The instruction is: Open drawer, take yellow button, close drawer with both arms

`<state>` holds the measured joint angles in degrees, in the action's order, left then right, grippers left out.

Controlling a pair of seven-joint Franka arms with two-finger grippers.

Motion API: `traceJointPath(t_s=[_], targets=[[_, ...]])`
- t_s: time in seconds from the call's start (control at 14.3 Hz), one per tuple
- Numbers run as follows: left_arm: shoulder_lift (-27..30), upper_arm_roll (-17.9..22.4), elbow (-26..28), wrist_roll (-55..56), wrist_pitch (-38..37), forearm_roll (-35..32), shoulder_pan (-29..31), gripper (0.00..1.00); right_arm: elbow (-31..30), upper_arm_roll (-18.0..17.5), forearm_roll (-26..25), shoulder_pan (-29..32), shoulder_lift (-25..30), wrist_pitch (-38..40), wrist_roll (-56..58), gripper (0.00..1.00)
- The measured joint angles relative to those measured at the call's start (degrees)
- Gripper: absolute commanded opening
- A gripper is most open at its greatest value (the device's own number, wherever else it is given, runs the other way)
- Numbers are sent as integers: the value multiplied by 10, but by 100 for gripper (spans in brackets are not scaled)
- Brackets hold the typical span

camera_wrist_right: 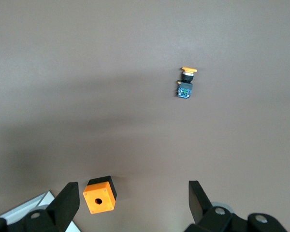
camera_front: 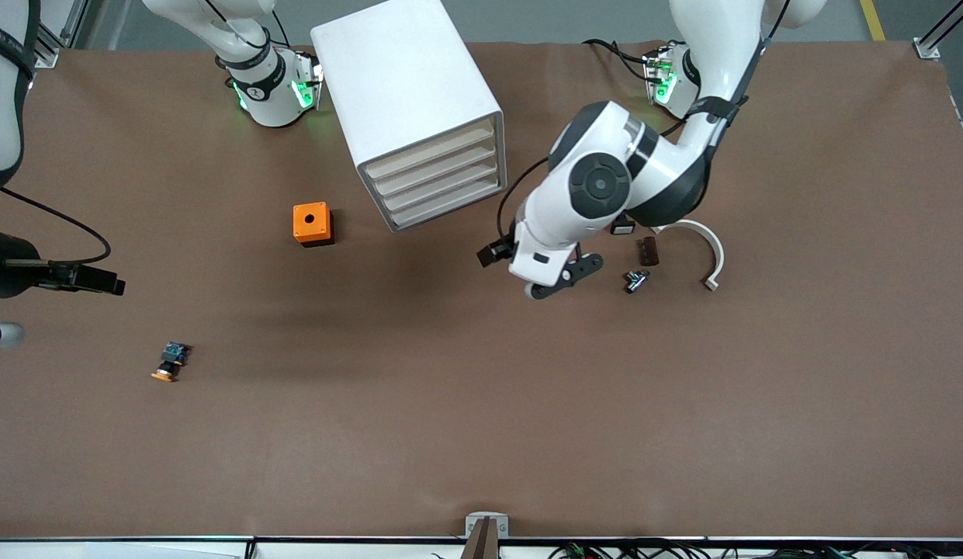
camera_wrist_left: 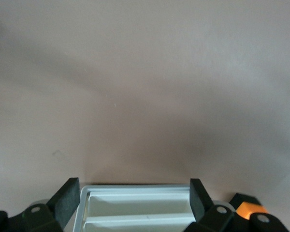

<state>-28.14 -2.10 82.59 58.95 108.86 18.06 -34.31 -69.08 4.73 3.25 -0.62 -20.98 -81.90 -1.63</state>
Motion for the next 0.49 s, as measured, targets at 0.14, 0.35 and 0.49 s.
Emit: traceJointPath(t_s=[0.14,0.35,0.49], targets=[[9,0,0,-10,-14,-31,26,100,-3,0,0,-2,15,6,0,100],[30,0,-2,-52,-62,-73,63,100,-40,0,0,-3,59,8,-6,100],[55,1,-3,-125,-110,-78,99,100,-74,0,0,-4,94,8,-26,100]])
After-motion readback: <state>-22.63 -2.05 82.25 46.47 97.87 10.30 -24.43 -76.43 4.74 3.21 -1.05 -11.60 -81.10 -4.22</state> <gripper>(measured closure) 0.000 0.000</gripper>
